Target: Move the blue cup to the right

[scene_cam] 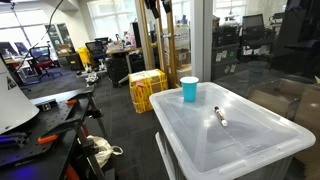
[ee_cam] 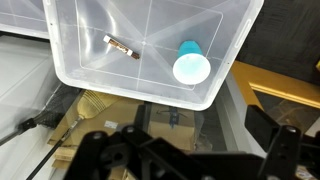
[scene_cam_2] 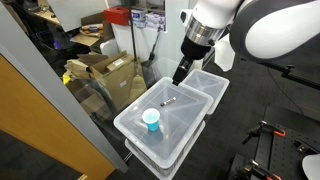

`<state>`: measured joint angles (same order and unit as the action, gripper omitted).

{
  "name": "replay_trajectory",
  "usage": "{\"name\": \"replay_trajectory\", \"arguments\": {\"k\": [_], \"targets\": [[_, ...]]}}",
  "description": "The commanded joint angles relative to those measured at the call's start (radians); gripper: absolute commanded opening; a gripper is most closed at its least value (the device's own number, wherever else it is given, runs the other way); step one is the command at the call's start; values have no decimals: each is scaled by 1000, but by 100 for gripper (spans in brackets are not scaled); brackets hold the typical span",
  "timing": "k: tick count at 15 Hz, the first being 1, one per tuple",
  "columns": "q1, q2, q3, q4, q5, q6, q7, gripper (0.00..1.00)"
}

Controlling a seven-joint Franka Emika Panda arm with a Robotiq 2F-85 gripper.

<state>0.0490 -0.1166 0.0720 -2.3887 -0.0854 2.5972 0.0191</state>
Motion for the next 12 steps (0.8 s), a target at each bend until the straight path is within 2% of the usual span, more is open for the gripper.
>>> {"name": "replay_trajectory", "arguments": {"k": [1,7,12], "targets": [[2,13,-6,8,17,-3,-23,100],[4,34,-8,23,27,-3,-36,100],[-4,145,-22,96,43,4,-70,100]]}}
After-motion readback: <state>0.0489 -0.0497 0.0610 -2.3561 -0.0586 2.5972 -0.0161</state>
